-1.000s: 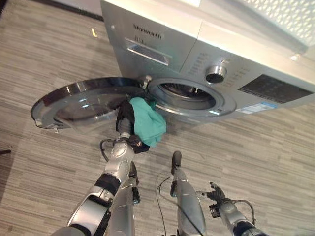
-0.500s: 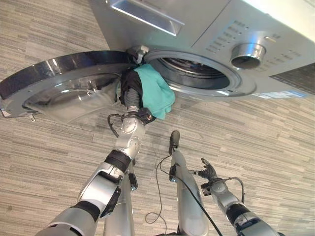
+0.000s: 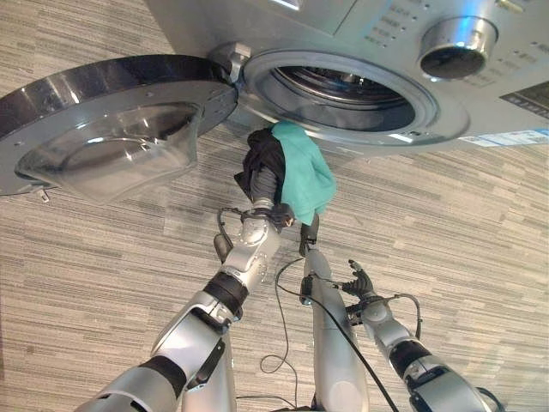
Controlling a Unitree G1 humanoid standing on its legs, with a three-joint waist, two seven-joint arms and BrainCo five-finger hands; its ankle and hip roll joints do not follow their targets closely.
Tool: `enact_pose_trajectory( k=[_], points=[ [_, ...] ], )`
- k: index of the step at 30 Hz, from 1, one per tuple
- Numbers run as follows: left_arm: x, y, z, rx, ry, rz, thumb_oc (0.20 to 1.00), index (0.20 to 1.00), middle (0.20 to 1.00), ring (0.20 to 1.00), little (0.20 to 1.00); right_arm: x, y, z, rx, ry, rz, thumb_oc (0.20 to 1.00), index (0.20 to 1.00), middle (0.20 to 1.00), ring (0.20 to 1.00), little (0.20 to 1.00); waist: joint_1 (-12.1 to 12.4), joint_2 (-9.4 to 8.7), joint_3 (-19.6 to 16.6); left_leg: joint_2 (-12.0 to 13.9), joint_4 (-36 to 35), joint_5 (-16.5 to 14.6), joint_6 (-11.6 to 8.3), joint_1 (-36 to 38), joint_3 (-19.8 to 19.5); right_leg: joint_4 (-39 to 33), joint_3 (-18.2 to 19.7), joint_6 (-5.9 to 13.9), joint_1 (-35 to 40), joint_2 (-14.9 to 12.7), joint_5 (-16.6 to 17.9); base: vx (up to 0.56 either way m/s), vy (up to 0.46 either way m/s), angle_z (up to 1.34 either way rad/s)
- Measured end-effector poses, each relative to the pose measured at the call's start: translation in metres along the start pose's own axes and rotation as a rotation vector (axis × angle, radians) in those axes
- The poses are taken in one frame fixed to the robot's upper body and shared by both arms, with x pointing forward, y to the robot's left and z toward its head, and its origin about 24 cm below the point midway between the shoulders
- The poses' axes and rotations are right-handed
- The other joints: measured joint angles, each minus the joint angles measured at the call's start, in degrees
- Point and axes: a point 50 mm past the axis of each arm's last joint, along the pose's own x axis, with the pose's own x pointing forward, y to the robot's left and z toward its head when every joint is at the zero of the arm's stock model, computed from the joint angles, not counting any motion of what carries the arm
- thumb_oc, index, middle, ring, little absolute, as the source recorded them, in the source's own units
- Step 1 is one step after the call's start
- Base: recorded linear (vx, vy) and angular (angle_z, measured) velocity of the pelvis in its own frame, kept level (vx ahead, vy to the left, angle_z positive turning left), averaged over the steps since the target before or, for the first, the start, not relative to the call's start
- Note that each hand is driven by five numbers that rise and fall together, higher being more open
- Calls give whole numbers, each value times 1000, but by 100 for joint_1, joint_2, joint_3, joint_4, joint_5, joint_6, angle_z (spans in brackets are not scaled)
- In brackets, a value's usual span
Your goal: Grab the laundry basket,head to the washer,open it,put in the laundry and shut it.
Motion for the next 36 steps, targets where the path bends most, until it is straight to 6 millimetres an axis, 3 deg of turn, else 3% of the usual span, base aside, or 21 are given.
enact_pose_trajectory(
  k=[6,12,18,26,30,31,36],
  points=[
    [8,-17,12,14,-34,-57,200,200,200,200,200,5,-3,15,5,-40,-11,1000,1000,1000,1000,1000,-20,52,-1,-8,-8,26,9,-153,-28,85,-2,3,-182,-6,-21,1,-23,1],
    [39,-55,80,-29,-210,-118,200,200,200,200,200,11,-12,54,8,-176,-24,1000,1000,1000,1000,1000,-188,97,-25,0,-66,97,-8,-472,-120,122,-41,-2,-492,18,-22,13,-54,4],
    [39,-77,104,-73,-288,-165,200,200,200,200,200,11,-13,53,-20,-171,-23,1000,1000,1000,1000,1000,-241,92,-28,41,-62,99,-12,-676,-191,121,-36,-20,-676,70,-39,17,-88,0],
    [40,-82,129,-134,-364,-152,200,200,200,200,200,10,-13,64,-2,-224,-36,1000,1000,1000,1000,1000,-404,-6,-85,249,-19,181,-138,-1313,-339,123,-77,-111,-1216,292,-31,32,-152,-2],
    [44,-75,139,-171,-388,-97,200,200,200,200,200,7,-12,79,29,-292,-34,1000,1000,1000,1000,1000,-592,-81,-108,531,152,146,-299,-1585,-594,129,-244,-261,-1322,577,-105,52,-187,-9],
    [45,-72,143,-164,-400,-85,200,200,200,200,200,6,-11,82,40,-312,-35,1000,1000,1000,1000,1000,-609,-216,-194,631,157,157,-345,-1680,-600,180,-229,-334,-1461,648,-124,43,-118,-11],
    [54,-63,166,-128,-450,-32,200,200,200,200,200,6,-13,83,82,-312,-42,1000,1000,1000,1000,1000,-736,-243,-210,795,20,247,-482,-1766,-683,195,-333,-431,-1578,801,-143,54,-134,-5]
  ],
)
